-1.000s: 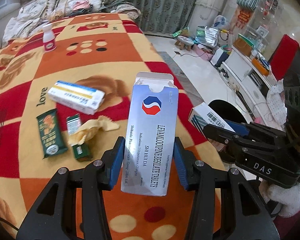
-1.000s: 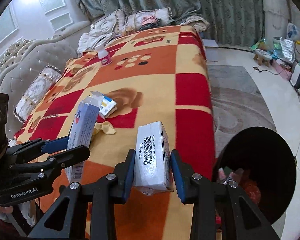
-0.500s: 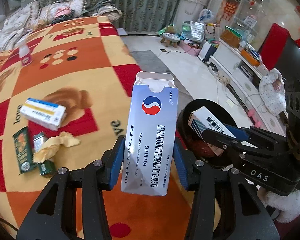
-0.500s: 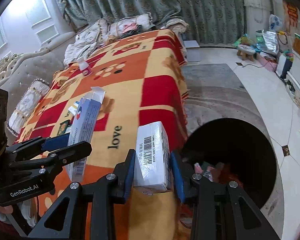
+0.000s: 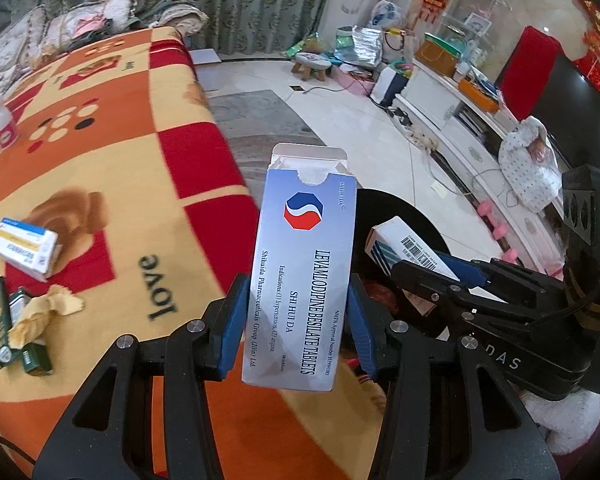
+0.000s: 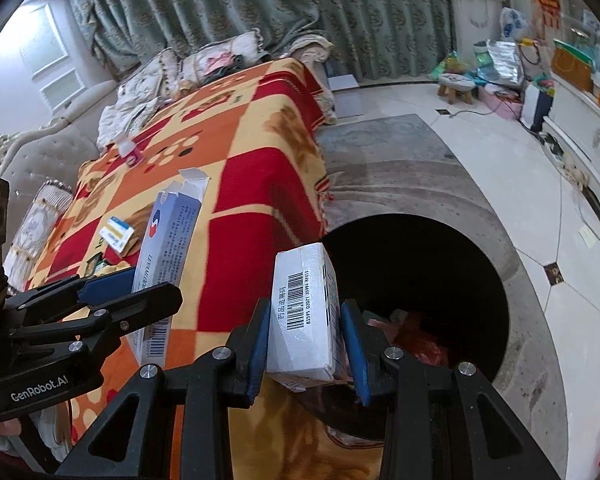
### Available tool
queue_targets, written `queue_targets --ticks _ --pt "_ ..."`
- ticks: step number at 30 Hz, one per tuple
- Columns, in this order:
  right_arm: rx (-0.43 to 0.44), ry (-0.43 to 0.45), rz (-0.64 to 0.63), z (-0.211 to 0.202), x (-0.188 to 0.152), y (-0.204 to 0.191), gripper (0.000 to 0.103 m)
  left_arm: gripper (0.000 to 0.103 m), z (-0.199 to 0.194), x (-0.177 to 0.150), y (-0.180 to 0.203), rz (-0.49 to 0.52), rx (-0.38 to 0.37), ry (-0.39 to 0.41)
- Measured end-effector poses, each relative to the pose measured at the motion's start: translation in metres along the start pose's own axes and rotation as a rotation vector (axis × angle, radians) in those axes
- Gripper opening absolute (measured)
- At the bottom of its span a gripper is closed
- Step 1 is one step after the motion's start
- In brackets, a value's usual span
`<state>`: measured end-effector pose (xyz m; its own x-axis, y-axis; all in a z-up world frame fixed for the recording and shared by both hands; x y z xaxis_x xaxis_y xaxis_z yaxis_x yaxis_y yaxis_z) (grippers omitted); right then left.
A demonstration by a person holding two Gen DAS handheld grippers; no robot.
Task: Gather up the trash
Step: 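Carry both boxes over the black bin and open both tools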
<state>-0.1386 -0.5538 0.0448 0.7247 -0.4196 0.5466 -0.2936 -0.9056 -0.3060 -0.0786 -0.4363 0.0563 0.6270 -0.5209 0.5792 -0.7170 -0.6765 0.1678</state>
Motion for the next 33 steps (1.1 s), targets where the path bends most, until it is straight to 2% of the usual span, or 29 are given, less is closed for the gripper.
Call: queue_targets --ticks 12,33 --pt "-0.029 -0.001 0.071 -0.002 -0.001 0.040 0.034 0.045 0.028 0.011 0.020 -0.005 -0.055 -0.033" --pt "-0.054 -0.017 0.124 0.006 -0.002 0.062 0.034 0.046 0.041 0.015 0.019 -0.060 -0.100 -0.038"
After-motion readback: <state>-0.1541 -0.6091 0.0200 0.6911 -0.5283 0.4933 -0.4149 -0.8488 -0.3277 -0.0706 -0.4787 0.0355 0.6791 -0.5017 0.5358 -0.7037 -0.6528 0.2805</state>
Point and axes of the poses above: each gripper's, at about its wrist camera, not at the fingertips, and z roughly the way its jaws point, y to its right, x to its top, the point moved 4 cm from there along z, roughly the way its jaws point, and after that the axes turned 5 degrees about z, right-handed, at the moved point
